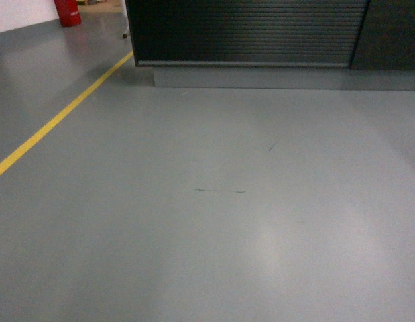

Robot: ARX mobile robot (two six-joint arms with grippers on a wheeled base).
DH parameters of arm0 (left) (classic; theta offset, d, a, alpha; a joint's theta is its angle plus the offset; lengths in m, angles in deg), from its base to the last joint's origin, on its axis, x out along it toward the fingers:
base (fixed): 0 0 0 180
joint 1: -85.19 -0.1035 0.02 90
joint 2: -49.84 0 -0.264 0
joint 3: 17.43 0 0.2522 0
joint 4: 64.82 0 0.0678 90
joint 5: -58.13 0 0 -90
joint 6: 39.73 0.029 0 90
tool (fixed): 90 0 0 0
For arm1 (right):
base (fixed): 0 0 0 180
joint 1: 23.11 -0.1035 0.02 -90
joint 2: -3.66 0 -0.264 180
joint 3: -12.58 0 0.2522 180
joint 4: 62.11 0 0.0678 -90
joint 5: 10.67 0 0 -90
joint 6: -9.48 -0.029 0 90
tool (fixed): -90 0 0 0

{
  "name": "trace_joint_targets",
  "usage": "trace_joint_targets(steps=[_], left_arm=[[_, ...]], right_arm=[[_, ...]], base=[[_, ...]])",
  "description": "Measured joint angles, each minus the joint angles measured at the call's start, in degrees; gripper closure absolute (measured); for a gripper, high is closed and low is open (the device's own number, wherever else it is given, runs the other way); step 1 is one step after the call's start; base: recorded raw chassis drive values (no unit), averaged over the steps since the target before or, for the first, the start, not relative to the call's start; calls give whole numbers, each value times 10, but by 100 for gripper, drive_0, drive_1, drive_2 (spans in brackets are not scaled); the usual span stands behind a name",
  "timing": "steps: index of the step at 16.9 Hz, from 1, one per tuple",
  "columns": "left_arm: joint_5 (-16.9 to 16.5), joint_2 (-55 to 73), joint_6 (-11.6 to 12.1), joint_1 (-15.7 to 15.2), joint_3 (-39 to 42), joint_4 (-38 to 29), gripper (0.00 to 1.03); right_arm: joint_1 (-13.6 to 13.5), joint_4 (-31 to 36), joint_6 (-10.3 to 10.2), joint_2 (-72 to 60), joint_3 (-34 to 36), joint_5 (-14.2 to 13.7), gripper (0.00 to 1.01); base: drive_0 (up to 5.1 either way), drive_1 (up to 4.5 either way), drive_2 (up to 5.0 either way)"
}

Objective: Place dark red mango on scale at checkout

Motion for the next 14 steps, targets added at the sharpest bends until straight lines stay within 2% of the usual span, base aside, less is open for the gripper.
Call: trace_joint_targets(steps=[8, 14], left_arm=[[0, 0, 0, 0, 0, 0, 5], [0, 0, 0, 0, 0, 0, 5]], right_arm=[[0, 0, 0, 0, 0, 0, 3], [0, 2, 0, 0, 0, 0, 3]], base=[[0, 0, 0], [4, 410, -403]])
